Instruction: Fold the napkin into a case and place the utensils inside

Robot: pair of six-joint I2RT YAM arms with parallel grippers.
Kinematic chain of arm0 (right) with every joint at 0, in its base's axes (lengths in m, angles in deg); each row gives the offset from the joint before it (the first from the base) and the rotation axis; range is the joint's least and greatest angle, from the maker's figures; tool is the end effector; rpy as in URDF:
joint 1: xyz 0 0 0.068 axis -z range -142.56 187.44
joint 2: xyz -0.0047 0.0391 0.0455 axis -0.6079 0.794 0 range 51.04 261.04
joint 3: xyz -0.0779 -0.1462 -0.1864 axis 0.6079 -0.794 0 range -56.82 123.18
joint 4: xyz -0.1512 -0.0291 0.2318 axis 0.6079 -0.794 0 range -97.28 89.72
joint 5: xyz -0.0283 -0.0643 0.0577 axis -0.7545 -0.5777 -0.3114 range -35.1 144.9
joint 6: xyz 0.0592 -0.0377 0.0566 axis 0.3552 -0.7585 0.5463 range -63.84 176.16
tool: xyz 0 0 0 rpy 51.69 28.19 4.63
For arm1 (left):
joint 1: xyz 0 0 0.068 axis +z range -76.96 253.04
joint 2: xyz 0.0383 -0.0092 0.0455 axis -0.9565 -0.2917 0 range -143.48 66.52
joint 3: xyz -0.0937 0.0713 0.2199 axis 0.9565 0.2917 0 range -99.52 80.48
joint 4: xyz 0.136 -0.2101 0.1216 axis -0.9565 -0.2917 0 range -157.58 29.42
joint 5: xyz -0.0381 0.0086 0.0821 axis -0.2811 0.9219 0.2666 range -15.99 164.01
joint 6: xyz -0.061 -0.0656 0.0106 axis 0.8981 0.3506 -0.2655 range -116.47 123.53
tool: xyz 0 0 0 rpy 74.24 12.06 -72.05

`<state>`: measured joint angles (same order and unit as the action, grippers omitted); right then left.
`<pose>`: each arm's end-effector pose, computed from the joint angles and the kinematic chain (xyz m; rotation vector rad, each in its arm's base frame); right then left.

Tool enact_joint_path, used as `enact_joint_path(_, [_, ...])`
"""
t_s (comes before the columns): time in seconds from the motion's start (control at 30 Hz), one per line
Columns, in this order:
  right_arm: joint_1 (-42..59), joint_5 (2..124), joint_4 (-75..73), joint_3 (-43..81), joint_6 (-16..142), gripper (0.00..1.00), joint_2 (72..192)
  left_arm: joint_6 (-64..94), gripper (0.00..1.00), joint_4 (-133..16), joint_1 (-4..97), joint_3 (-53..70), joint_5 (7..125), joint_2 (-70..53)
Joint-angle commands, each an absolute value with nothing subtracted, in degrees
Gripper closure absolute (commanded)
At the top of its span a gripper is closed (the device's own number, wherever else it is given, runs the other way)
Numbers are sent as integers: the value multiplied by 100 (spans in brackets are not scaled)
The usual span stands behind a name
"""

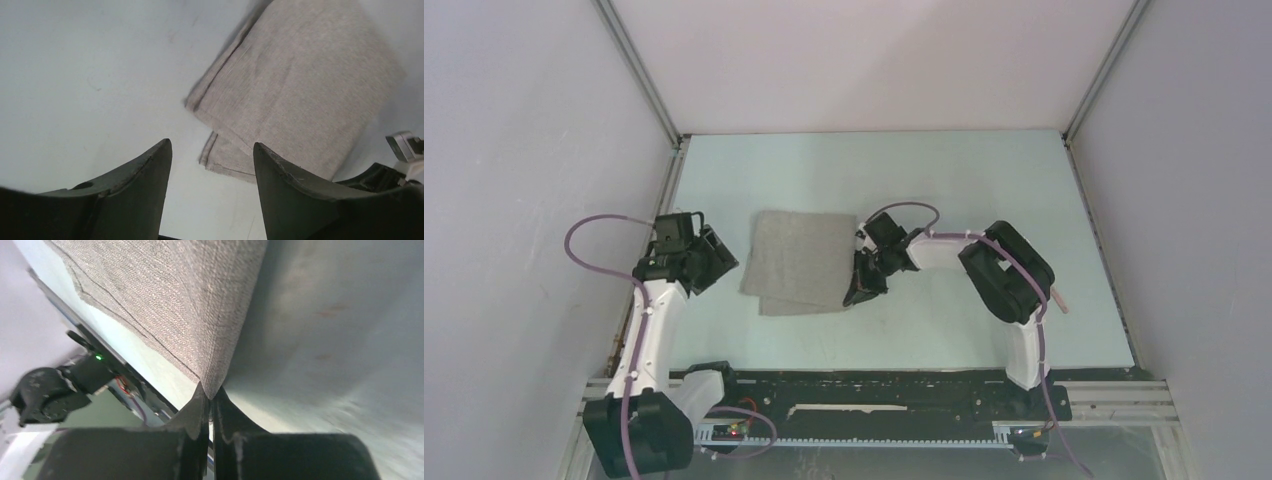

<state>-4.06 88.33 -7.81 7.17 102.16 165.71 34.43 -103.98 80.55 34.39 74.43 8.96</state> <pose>0.2758 0.3033 0.0460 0.1334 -2.8981 -1.1965 0.2476 0.0332 0.1959 -0.8368 2.3934 -0.1534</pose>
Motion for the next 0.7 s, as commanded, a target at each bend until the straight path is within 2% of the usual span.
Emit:
enact_joint_path(0.0, [345, 9111, -3799, 1378, 7573, 100, 16851, 3094, 32, -10253, 8034, 3195, 6762, 1155])
enact_joint_path(0.07, [723, 9685, -4734, 1826, 6813, 100, 17082, 3171, 32, -10073, 8034, 3279, 6421, 1148])
enact_joint_path(0.2, [792, 8767, -6034, 2906, 5991, 100, 17355, 3233, 32, -9871, 8025, 3308, 5904, 947])
enact_joint_path(0.37, [1280, 5747, -7024, 4344, 6078, 100, 18018, 3129, 32, -9858, 8024, 3240, 5536, 763])
enact_joint_path(0.43, [1471, 4327, -7333, 5303, 6010, 100, 18588, 3121, 32, -9857, 8013, 3225, 5400, 692])
enact_joint_path(0.5, [1655, 3413, -7811, 6565, 5858, 100, 19293, 3172, 31, -9801, 7939, 3247, 5305, 651])
enact_joint_path(0.57, [1770, 3483, -7634, 7606, 5484, 100, 19666, 3252, 31, -9631, 7797, 3324, 5298, 634])
enact_joint_path(0.63, [1682, 3486, -6565, 7681, 4708, 98, 19635, 3381, 30, -9447, 7613, 3389, 5306, 525])
enact_joint_path(0.67, [1608, 3305, -6096, 7604, 4440, 83, 19590, 3475, 29, -9321, 7532, 3416, 5255, 428])
